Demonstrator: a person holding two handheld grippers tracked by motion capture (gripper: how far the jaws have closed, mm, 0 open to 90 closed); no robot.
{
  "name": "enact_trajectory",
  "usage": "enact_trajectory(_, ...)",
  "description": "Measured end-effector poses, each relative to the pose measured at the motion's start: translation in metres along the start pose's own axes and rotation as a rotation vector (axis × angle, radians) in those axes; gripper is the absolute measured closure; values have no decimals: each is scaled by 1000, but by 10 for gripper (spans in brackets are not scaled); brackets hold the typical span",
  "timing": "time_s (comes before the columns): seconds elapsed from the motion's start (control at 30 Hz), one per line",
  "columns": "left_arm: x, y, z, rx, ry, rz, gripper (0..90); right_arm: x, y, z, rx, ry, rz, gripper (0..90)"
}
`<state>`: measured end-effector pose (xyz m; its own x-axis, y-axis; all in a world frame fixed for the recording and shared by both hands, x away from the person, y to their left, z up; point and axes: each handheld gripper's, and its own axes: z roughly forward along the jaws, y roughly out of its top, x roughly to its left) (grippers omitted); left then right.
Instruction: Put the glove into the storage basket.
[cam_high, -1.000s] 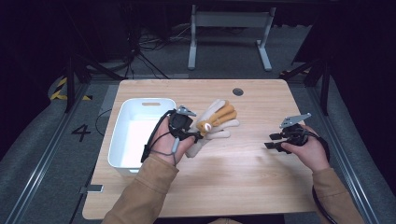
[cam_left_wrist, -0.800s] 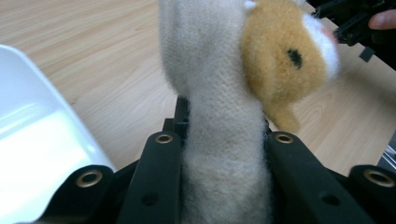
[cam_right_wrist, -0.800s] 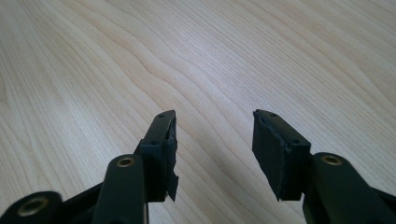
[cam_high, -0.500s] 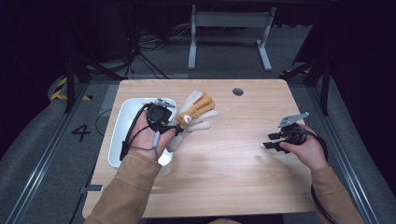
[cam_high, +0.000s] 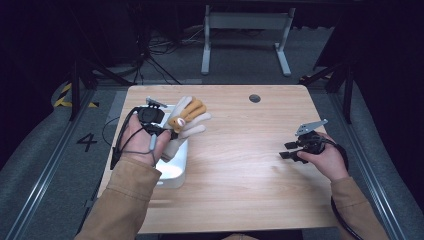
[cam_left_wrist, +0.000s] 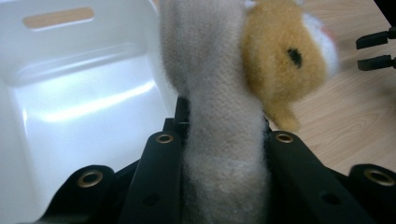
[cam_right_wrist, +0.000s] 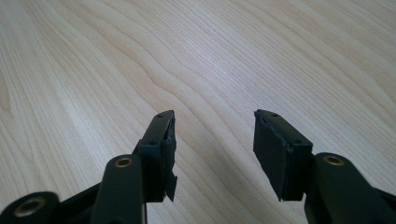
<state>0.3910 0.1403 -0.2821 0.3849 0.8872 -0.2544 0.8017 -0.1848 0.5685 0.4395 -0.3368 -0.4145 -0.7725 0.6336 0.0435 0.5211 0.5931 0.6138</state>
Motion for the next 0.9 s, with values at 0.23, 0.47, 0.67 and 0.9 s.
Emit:
enact_trajectory(0.23, 11, 4, -2, 57, 29, -59, 751, -1, -2, -1, -2, -3, 3, 494)
enact_trajectory(0.47, 17, 8, -2, 110, 43, -113, 752, 0, -5, -1, 5, -1, 8, 490)
enact_trajectory(0.67, 21, 11, -1, 122, 79, -127, 752, 0, -9, -4, 0, -7, 15, 491)
enact_trajectory(0.9, 33, 14, 1, 149, 92, -168, 752, 0, -12, -4, 3, -12, 19, 485)
